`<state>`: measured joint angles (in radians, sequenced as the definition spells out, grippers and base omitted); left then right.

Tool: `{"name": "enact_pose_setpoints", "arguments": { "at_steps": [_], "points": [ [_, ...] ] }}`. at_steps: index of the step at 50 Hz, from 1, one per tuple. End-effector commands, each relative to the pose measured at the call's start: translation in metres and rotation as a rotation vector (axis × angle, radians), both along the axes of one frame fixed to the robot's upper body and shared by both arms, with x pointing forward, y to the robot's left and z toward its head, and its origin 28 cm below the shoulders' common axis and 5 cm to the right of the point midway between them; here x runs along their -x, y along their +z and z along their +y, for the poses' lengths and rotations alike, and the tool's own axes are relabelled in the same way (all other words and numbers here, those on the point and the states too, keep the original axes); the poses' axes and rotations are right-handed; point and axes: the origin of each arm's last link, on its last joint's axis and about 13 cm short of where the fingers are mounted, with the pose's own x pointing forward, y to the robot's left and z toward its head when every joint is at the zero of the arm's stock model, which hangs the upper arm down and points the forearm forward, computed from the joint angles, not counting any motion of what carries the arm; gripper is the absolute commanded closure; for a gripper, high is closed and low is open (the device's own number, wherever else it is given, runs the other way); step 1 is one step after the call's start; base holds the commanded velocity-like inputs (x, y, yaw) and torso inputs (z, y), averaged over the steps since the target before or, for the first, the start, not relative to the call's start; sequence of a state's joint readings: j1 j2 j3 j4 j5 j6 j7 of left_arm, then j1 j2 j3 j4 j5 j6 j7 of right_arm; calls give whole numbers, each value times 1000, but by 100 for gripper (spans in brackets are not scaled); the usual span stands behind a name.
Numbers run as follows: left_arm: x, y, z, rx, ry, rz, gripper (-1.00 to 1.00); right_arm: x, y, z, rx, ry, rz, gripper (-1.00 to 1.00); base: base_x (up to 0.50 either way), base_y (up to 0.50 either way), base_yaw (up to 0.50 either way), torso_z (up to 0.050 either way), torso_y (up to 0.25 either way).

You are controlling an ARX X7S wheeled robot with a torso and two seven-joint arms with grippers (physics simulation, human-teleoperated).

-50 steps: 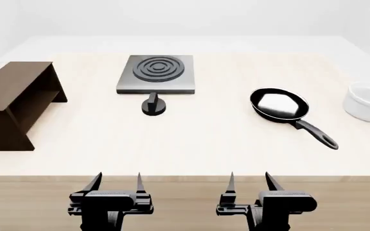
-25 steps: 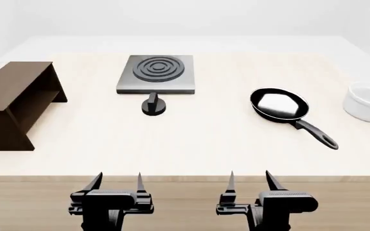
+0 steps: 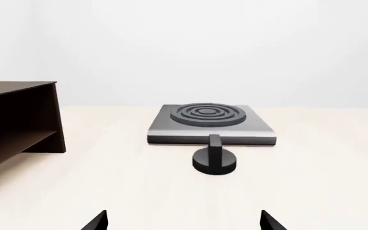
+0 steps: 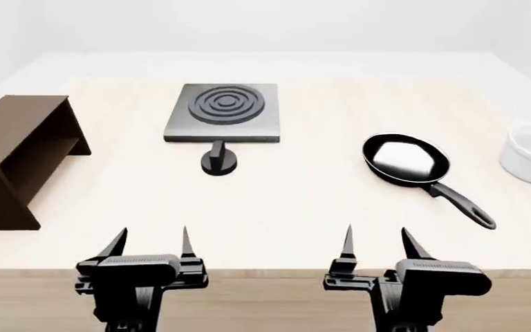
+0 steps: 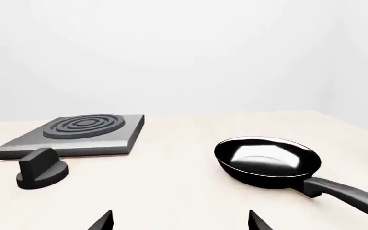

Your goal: Turn on the stove and put the frying pan on it.

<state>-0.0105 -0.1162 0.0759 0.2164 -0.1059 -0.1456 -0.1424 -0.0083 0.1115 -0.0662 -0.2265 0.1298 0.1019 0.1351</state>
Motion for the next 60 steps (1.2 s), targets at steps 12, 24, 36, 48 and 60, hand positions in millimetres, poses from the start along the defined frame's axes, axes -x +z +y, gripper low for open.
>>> {"name": "enact_pose_setpoints", "arguments": {
  "at_steps": [12, 24, 36, 48, 60],
  "points": [
    [3, 15, 2, -26, 0, -22, -100, 2, 17, -5, -25, -14, -28, -100, 500, 0, 0, 0, 0],
    [3, 14, 2, -26, 3, -16, -100, 2, 17, -5, -19, -17, -25, -100, 500, 0, 0, 0, 0],
    [2, 13, 2, -27, 5, -16, -100, 1, 17, -5, -32, -25, -27, -100, 500, 0, 0, 0, 0],
    [-2, 11, 6, -11, 14, 5, -100, 1, 14, -4, 6, -32, -15, -100, 95, 0, 0, 0, 1],
    [-20, -2, 22, -48, 133, 23, -100, 1, 14, -5, 9, -22, -7, -100, 0, 0, 0, 0, 0]
  ]
}}
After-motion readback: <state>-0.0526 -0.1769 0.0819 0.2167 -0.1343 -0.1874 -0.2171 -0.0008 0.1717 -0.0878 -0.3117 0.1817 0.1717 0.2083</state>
